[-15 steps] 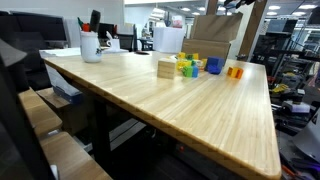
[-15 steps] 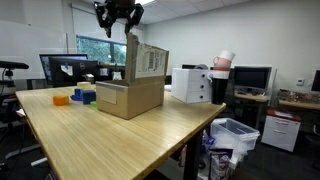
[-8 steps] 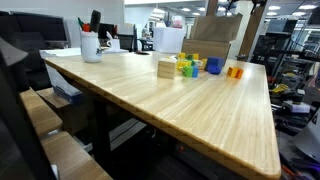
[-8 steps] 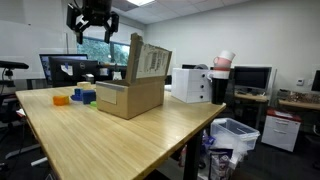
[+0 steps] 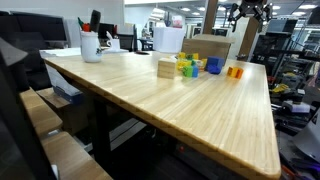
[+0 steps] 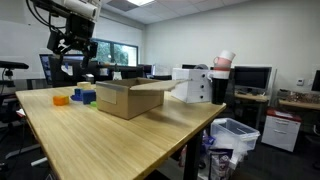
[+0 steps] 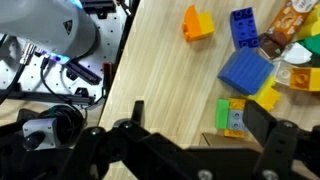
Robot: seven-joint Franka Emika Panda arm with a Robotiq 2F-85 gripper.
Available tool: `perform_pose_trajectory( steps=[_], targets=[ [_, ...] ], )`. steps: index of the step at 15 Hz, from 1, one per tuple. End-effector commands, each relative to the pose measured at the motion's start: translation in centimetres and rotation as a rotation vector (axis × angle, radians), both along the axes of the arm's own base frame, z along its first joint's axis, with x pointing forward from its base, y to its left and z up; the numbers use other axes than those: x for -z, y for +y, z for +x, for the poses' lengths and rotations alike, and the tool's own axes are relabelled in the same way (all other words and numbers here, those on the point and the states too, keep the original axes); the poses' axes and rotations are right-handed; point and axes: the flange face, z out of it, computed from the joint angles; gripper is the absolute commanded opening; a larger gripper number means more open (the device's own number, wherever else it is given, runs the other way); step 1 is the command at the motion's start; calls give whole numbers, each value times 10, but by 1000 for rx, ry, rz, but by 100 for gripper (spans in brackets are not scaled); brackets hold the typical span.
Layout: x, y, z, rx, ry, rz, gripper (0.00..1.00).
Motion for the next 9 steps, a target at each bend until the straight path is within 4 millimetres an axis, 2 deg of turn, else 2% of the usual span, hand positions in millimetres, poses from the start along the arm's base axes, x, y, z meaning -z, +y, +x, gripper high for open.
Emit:
perform_pose_trajectory(
  steps=[1, 9],
  targets=[
    [12, 23, -11, -169, 14, -127, 100],
    [20, 49, -7, -494, 40, -263, 100]
  ],
)
